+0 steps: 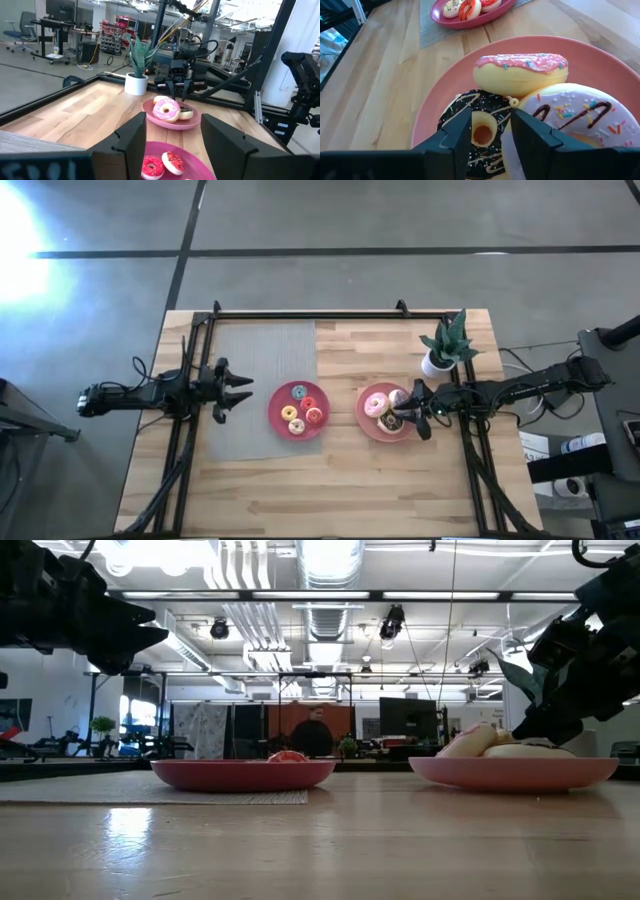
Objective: Pick & Place donuts
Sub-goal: Return to Home Position
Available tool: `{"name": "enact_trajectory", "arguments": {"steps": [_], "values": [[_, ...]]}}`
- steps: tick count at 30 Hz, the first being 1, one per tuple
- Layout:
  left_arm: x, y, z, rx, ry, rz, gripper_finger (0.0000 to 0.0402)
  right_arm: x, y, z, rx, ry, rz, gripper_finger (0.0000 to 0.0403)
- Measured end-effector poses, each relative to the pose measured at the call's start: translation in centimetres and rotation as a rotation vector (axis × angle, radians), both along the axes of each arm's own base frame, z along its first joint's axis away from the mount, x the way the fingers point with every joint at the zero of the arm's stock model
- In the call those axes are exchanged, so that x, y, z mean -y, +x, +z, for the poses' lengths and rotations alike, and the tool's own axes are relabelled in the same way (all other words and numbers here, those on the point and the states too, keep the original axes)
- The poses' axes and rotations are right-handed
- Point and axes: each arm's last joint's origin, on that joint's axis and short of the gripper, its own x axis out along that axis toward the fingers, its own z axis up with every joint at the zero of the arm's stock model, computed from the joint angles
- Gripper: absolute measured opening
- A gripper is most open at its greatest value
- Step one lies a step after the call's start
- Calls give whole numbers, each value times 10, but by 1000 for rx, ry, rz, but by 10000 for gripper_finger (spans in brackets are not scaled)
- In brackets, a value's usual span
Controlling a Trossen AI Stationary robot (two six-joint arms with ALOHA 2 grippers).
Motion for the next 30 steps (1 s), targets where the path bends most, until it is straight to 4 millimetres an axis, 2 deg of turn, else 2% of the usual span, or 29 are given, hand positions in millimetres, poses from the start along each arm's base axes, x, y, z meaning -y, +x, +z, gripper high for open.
{"name": "enact_trajectory", "arguments": {"steps": [5, 9, 16, 25, 30], "values": [[0, 0, 0, 2, 0, 0, 163, 0, 0, 0, -3, -3, 2, 125], [0, 0, 0, 2, 0, 1, 163, 1, -3, -4, -44, -187, 77, 126], [0, 0, 0, -2, 0, 0, 163, 1, -7, 3, 21, -330, 153, 130], [0, 0, 0, -4, 0, 0, 163, 2, -13, 23, 233, -477, 179, 124], [0, 0, 0, -4, 0, -1, 163, 3, -17, 36, 370, -487, 141, 129]]}}
